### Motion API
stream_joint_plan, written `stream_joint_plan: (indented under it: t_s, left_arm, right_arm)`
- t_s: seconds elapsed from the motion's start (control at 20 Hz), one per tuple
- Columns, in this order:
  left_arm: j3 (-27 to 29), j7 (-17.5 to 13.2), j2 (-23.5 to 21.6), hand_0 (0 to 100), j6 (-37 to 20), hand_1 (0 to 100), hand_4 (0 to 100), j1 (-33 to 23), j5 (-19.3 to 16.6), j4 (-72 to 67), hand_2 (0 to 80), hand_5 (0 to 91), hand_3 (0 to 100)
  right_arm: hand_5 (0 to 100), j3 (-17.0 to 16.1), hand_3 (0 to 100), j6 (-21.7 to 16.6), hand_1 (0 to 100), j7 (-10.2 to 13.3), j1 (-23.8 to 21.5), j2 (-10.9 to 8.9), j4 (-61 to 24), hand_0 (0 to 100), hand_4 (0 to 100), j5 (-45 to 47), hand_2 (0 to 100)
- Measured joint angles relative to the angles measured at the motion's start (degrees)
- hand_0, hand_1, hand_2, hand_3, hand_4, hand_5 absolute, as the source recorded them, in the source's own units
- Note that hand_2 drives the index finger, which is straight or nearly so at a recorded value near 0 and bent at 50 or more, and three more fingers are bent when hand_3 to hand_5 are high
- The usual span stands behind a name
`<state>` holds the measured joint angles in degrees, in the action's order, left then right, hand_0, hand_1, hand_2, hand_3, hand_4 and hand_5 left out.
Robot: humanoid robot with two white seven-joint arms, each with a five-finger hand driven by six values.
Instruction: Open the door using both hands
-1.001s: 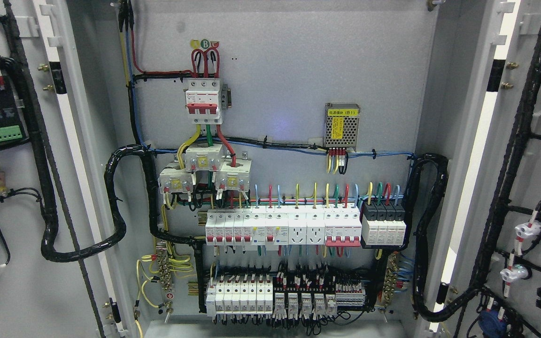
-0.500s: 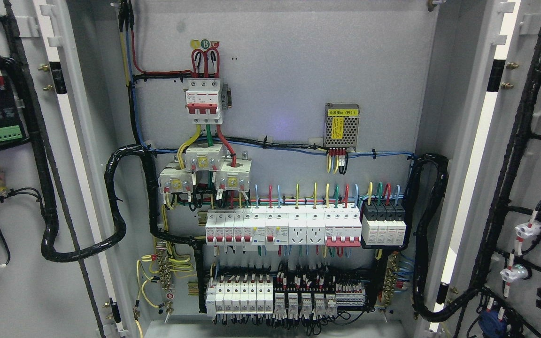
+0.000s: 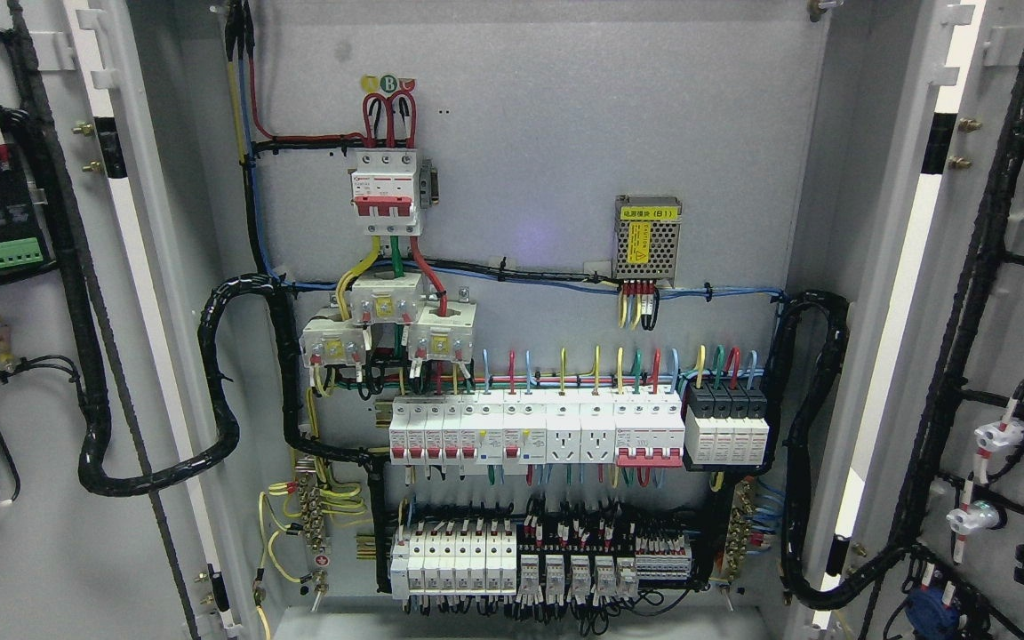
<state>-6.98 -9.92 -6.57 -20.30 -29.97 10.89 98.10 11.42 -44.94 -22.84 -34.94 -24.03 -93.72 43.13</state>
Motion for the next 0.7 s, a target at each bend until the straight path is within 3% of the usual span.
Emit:
stream_joint_plan:
  t_s: [0.35,0.7]
  left_arm:
    - [0.13,0.21,-0.69,12,2.01,39,0,-6.93,-1.14,-5.05,0.0,0.0,0]
    - [1.65,0.14,-1.28,12,2.16,39,0,-11.39,-2.33,-13.17,0.0,0.0,0]
  right_arm:
    - [0,8.04,0,-0.06,39,-0.25,-1.18,2.41,13.91,12,0,-0.31,0]
    - [0,12.24,0,-0.09,39,0.09,-0.51,6.20,30.88,12,0,-0.50,0]
